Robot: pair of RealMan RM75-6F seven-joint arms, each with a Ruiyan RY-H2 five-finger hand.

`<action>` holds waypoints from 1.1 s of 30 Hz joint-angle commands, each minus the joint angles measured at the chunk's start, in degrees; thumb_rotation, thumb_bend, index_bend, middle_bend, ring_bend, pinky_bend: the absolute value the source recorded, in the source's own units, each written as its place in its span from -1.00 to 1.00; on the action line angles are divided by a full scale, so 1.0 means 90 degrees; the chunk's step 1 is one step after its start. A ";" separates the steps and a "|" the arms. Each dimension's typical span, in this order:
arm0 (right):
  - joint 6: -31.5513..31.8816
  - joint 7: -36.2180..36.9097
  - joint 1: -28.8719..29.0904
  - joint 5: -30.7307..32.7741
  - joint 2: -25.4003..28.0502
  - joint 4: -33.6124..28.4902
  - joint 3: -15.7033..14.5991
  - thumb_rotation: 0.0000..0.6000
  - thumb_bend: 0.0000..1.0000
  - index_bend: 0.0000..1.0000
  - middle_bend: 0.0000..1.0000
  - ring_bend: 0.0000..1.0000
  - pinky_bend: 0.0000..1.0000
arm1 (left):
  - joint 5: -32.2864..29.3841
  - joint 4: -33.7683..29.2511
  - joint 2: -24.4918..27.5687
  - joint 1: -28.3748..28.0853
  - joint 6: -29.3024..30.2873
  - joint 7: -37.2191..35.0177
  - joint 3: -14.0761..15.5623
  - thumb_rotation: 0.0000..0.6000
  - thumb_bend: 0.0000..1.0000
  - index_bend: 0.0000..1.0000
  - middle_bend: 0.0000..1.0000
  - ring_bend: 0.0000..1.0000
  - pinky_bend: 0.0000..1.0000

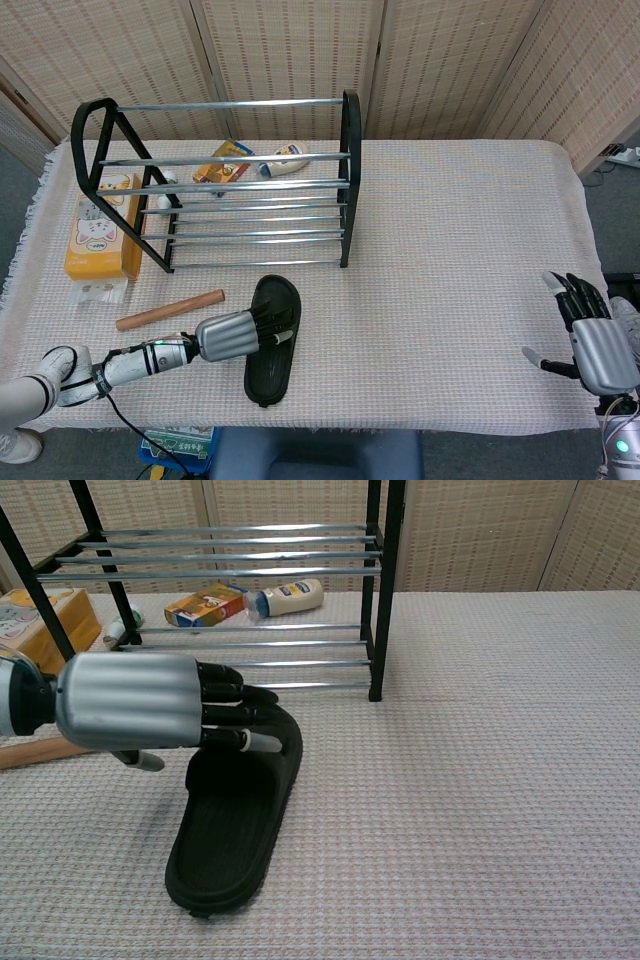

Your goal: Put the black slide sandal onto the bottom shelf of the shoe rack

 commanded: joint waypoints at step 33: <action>-0.0005 0.0189 -0.0114 0.0168 -0.0051 0.0233 0.0013 1.00 -0.80 -1.00 -0.86 -0.99 -0.91 | -0.1266 -0.1110 -0.0228 -0.0513 -0.1822 0.1569 -0.0206 1.00 -0.73 -0.79 -1.00 -1.00 -0.64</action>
